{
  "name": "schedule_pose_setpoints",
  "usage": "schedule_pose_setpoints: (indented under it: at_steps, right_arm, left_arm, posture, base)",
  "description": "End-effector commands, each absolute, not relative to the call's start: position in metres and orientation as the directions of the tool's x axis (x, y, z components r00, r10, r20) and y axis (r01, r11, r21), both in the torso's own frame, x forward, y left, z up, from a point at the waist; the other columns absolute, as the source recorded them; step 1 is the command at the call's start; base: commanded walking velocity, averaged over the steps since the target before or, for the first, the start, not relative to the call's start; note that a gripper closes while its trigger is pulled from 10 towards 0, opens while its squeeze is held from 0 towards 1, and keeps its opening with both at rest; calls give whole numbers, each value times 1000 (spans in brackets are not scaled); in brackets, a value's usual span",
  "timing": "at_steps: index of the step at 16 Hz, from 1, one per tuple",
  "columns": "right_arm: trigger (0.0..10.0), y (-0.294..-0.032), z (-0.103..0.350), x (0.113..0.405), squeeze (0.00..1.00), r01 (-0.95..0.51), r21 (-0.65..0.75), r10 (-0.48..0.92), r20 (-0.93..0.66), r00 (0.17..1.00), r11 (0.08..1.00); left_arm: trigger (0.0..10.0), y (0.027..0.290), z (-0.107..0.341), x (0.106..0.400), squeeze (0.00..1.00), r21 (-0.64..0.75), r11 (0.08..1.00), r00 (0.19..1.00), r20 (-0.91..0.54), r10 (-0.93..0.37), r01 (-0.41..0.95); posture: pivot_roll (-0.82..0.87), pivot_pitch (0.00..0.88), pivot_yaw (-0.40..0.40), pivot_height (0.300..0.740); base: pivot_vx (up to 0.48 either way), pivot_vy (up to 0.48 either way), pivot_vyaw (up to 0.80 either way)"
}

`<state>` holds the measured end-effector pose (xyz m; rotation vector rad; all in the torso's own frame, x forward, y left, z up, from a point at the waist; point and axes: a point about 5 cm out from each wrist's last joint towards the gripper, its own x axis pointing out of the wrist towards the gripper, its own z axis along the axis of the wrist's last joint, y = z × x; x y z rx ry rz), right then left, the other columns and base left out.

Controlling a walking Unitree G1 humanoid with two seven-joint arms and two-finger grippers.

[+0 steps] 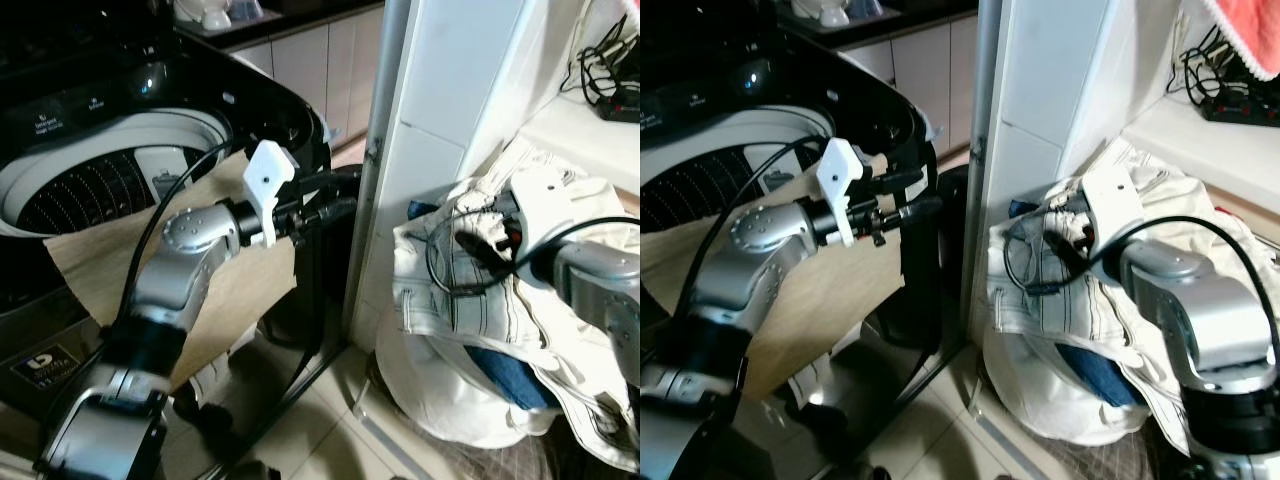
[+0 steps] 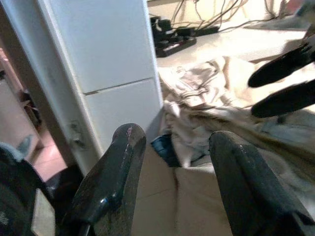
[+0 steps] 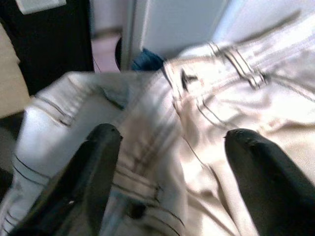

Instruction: Clothes washing

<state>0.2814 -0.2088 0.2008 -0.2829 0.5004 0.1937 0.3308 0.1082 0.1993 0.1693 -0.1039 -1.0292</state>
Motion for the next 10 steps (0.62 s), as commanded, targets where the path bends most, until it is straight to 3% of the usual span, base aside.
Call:
schedule_pose_setpoints:
  at_steps: [1, 3, 4, 7, 8, 9, 10]
  right_arm:
    - [10000, -209, 199, 277, 1000, -276, -223, 121, -530, 839, 935]
    - [10000, -210, 193, 275, 1000, -285, -232, 107, -569, 815, 930]
    - [10000, -207, 184, 273, 0, -317, -199, 138, -607, 783, 927]
    - [10000, -203, 175, 270, 0, -368, -133, 205, -639, 742, 920]
    - [3765, -204, 174, 270, 0, -373, -138, 202, -647, 735, 917]
    - [3765, -204, 172, 269, 0, -376, -141, 199, -654, 730, 916]
    - [0, -208, 170, 269, 0, -371, -158, 179, -664, 726, 915]
  left_arm:
    - [10000, 103, 199, 321, 0, 170, 445, 456, -24, -890, 879]
    - [10000, 99, 197, 313, 0, 155, 399, 411, -51, -910, 904]
    - [10000, 96, 195, 304, 0, 129, 334, 344, -71, -936, 934]
    - [10000, 91, 193, 285, 0, 67, 195, 201, -100, -975, 979]
    - [10000, 91, 192, 282, 0, 57, 179, 185, -110, -977, 982]
    - [10000, 90, 192, 279, 0, 51, 167, 172, -121, -978, 985]
    - [10000, 90, 190, 277, 0, 45, 166, 170, -136, -976, 985]
  posture:
    - [-111, 0, 40, 740]
    - [-109, 0, 40, 740]
    - [-107, 0, 40, 740]
    - [-102, 0, 38, 740]
    - [-102, 0, 37, 740]
    - [-102, 0, 37, 740]
    - [-100, 0, 36, 740]
  base:
    - [0, 0, 0]
    - [0, 0, 0]
    - [0, 0, 0]
    - [0, 0, 0]
    - [0, 0, 0]
    - [0, 0, 0]
    - [0, 0, 0]
